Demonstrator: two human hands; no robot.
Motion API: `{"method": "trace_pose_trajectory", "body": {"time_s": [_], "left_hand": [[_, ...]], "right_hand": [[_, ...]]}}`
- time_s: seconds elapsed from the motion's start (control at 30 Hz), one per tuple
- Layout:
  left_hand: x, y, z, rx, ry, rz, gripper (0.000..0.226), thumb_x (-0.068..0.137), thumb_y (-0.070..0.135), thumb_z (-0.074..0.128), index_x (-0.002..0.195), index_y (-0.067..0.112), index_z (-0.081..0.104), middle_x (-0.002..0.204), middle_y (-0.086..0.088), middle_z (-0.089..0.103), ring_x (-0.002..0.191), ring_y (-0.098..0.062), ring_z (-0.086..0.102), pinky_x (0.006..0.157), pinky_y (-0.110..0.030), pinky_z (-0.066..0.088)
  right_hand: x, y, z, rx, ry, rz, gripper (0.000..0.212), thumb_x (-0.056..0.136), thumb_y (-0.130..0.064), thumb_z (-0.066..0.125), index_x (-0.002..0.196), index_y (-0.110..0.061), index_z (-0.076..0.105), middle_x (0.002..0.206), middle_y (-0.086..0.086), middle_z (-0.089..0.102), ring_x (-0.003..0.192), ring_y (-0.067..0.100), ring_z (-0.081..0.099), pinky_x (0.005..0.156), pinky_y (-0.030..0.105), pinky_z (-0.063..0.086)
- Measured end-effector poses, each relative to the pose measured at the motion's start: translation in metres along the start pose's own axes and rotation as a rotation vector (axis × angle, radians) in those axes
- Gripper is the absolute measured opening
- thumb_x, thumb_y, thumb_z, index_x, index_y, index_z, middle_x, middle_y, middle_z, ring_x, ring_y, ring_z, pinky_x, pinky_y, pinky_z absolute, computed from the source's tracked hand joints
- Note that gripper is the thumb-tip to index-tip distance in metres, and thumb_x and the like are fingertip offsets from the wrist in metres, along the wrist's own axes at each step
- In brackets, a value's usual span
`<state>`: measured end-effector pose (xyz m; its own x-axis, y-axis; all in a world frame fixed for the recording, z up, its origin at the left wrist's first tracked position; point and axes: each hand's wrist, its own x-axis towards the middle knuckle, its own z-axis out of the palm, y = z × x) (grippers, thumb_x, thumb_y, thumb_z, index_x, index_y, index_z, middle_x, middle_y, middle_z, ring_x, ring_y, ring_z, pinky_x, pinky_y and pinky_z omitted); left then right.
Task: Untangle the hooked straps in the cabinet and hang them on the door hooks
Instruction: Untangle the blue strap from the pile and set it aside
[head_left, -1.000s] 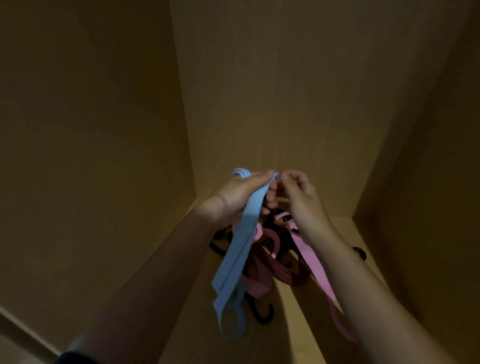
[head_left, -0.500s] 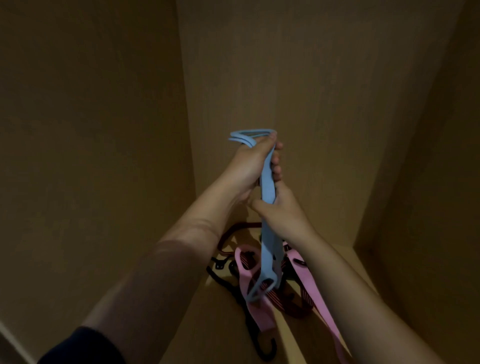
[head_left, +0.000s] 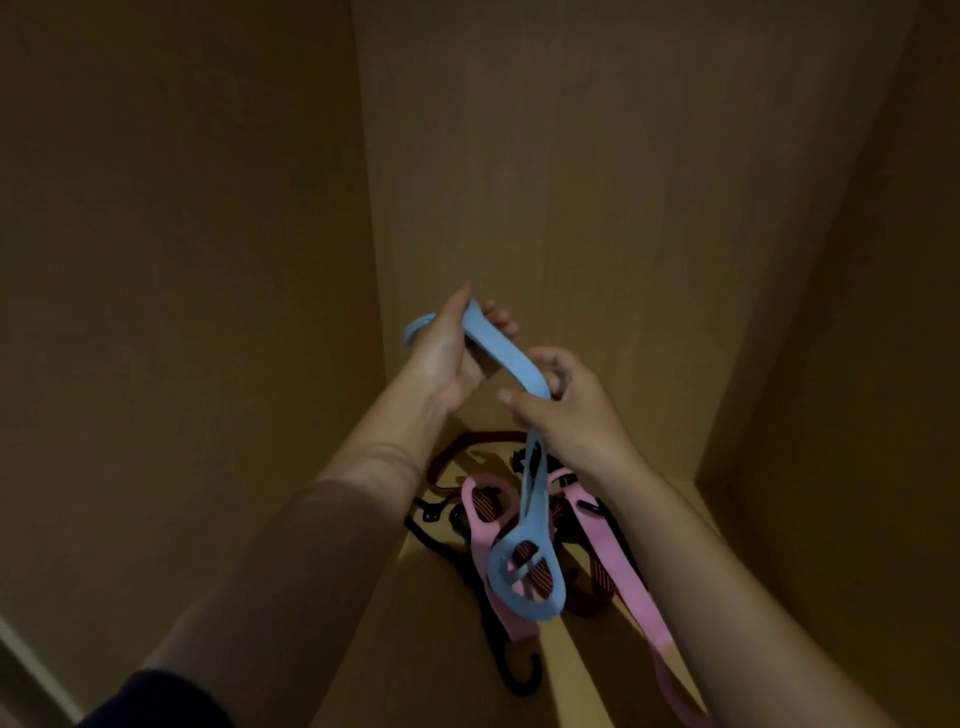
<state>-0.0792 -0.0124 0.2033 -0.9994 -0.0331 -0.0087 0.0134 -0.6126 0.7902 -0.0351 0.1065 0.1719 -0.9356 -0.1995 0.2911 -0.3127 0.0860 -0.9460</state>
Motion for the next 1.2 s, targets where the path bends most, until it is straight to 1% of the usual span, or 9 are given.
{"method": "trace_pose_trajectory", "body": {"time_s": [0.1, 0.2, 0.4, 0.57, 0.67, 0.8, 0.9, 1.07, 1.2], "left_hand": [[-0.005, -0.019, -0.026, 0.060, -0.015, -0.147, 0.046, 0.092, 0.052, 0.038, 0.087, 0.010, 0.057, 0.073, -0.004, 0.067, 0.069, -0.015, 0.063, 0.058, -0.028, 0.052], [-0.013, -0.048, -0.052, 0.171, -0.064, -0.276, 0.057, 0.090, 0.061, 0.031, 0.102, 0.013, 0.061, 0.092, -0.006, 0.067, 0.080, -0.017, 0.065, 0.071, -0.031, 0.052], [-0.043, -0.070, -0.077, 0.401, -0.153, -0.445, 0.091, 0.078, 0.079, 0.012, 0.070, 0.009, 0.070, 0.062, -0.007, 0.066, 0.056, -0.018, 0.058, 0.057, -0.026, 0.041], [-0.060, -0.064, -0.088, 0.600, -0.221, -0.188, 0.070, 0.074, 0.077, 0.025, 0.068, 0.012, 0.049, 0.068, -0.011, 0.044, 0.061, -0.019, 0.046, 0.061, -0.025, 0.041], [-0.065, -0.061, -0.092, 0.618, -0.181, -0.048, 0.062, 0.077, 0.075, 0.036, 0.079, 0.023, 0.070, 0.079, -0.006, 0.065, 0.079, -0.025, 0.059, 0.073, -0.033, 0.045], [-0.074, -0.058, -0.086, 0.720, -0.170, 0.092, 0.053, 0.082, 0.072, 0.027, 0.081, 0.041, 0.070, 0.091, -0.008, 0.069, 0.091, -0.026, 0.065, 0.082, -0.041, 0.049], [-0.076, -0.059, -0.083, 0.805, -0.088, 0.213, 0.051, 0.084, 0.068, 0.029, 0.083, 0.034, 0.067, 0.084, 0.000, 0.070, 0.080, -0.011, 0.065, 0.074, -0.029, 0.049], [-0.078, -0.060, -0.089, 0.913, -0.170, 0.393, 0.067, 0.079, 0.054, 0.045, 0.073, -0.013, 0.053, 0.064, -0.014, 0.049, 0.055, -0.015, 0.045, 0.054, -0.023, 0.037], [-0.081, -0.061, -0.090, 0.881, -0.215, 0.328, 0.038, 0.091, 0.029, 0.054, 0.082, -0.007, 0.060, 0.072, -0.011, 0.058, 0.061, -0.009, 0.055, 0.057, -0.015, 0.044]], "right_hand": [[-0.002, 0.000, 0.002, 0.112, 0.019, -0.001, 0.055, 0.081, -0.009, 0.067, 0.129, -0.019, 0.042, 0.067, -0.001, 0.051, 0.069, 0.013, 0.055, 0.078, 0.034, 0.051], [-0.007, -0.001, 0.008, 0.152, -0.032, 0.000, 0.029, 0.081, -0.009, 0.066, 0.105, -0.024, 0.058, 0.082, -0.001, 0.061, 0.073, 0.010, 0.061, 0.066, 0.022, 0.053], [-0.008, 0.007, 0.020, 0.003, -0.040, 0.005, 0.022, 0.080, -0.008, 0.068, 0.085, -0.028, 0.060, 0.079, -0.003, 0.061, 0.067, 0.007, 0.058, 0.058, 0.014, 0.047], [-0.011, 0.010, 0.025, 0.041, -0.065, 0.041, 0.019, 0.078, -0.008, 0.069, 0.091, -0.020, 0.062, 0.082, 0.004, 0.063, 0.069, 0.012, 0.060, 0.057, 0.016, 0.047], [-0.011, 0.009, 0.030, 0.204, -0.122, 0.120, 0.019, 0.077, -0.007, 0.070, 0.092, -0.016, 0.064, 0.076, 0.001, 0.067, 0.063, 0.009, 0.063, 0.055, 0.019, 0.051], [-0.008, 0.012, 0.034, 0.303, -0.121, 0.144, 0.015, 0.078, -0.006, 0.068, 0.088, -0.016, 0.064, 0.061, -0.005, 0.065, 0.067, 0.016, 0.062, 0.062, 0.030, 0.048], [-0.007, 0.010, 0.034, 0.342, -0.131, 0.135, 0.015, 0.079, -0.005, 0.067, 0.088, -0.016, 0.063, 0.056, -0.008, 0.065, 0.064, 0.014, 0.062, 0.063, 0.030, 0.050], [-0.008, 0.009, 0.034, 0.329, -0.146, 0.138, 0.015, 0.081, -0.004, 0.065, 0.088, -0.016, 0.062, 0.053, -0.010, 0.064, 0.053, 0.003, 0.061, 0.051, 0.019, 0.048], [-0.008, 0.011, 0.037, 0.309, -0.089, 0.158, 0.013, 0.081, -0.008, 0.066, 0.088, -0.018, 0.063, 0.065, -0.005, 0.062, 0.063, 0.010, 0.060, 0.057, 0.025, 0.048]]}}
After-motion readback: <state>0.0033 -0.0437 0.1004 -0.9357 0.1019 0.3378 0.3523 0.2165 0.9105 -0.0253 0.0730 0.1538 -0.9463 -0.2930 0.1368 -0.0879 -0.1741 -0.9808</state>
